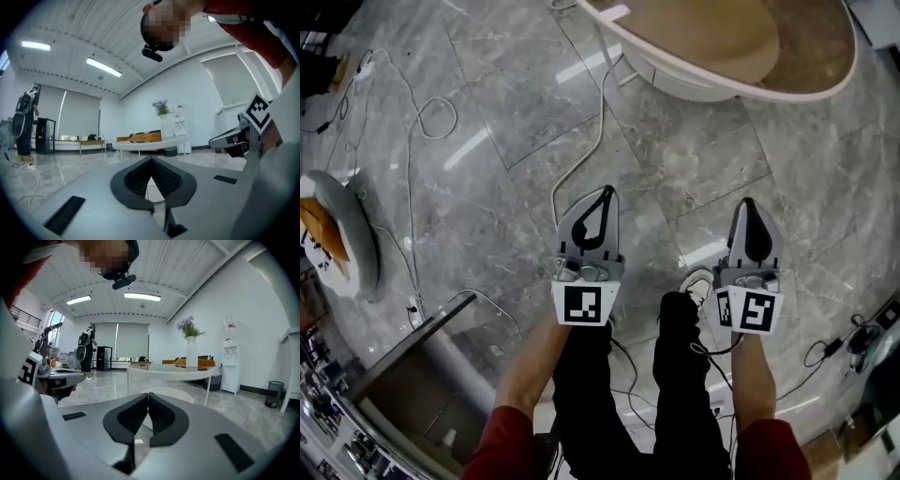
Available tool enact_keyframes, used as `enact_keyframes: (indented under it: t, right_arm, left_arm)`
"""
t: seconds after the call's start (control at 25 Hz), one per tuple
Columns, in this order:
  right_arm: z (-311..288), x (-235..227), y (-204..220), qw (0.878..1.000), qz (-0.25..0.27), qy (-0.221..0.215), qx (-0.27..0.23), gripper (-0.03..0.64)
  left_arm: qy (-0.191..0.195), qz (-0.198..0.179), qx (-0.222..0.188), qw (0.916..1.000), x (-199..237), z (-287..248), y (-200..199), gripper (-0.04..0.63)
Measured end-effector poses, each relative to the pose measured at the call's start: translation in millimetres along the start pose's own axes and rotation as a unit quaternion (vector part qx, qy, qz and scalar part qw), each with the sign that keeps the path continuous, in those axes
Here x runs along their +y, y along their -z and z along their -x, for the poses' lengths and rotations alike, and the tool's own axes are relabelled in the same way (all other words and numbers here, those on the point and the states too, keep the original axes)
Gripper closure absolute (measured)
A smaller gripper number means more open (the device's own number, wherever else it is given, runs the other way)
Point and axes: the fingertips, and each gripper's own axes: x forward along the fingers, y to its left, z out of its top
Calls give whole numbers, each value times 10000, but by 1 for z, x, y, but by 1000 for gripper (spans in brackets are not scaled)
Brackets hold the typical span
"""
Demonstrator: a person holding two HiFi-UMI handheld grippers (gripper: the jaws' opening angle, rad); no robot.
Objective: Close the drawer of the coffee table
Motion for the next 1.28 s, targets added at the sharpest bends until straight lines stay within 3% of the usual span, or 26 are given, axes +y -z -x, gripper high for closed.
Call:
enact_keyframes:
  t: [0.16, 0.28, 0.48, 0.64, 0.8, 0.92, 1.12, 1.28]
  right_arm:
    - [24, -4, -118, 9995, -258, 96, 130, 595]
    - [31, -8, -214, 9994, -308, -14, 125, 595]
    - [82, -20, -378, 9984, -484, -166, 229, 595]
    - [121, -25, -480, 9983, -532, -141, -216, 595]
    - [145, -33, -559, 9940, -577, 47, -931, 594]
    - [161, -44, -595, 9904, -436, 307, -1274, 594]
    - [175, -53, -622, 9861, -291, 592, -1525, 595]
    - [187, -60, -625, 9840, -289, 767, -1583, 595]
  left_arm:
    - [-257, 258, 106, 9993, 31, 20, -120, 586]
    - [-531, 234, 164, 9982, 60, 23, -223, 585]
    - [-676, 524, 1096, 9903, 70, 44, -390, 586]
    - [-687, 813, 977, 9895, 75, 62, -489, 584]
    - [-676, 559, 700, 9937, 87, 70, -558, 585]
    - [-898, 526, 38, 9946, 106, 69, -603, 586]
    - [-802, 216, -486, 9954, 116, 66, -640, 585]
    - [-715, 156, -602, 9955, 110, 65, -645, 585]
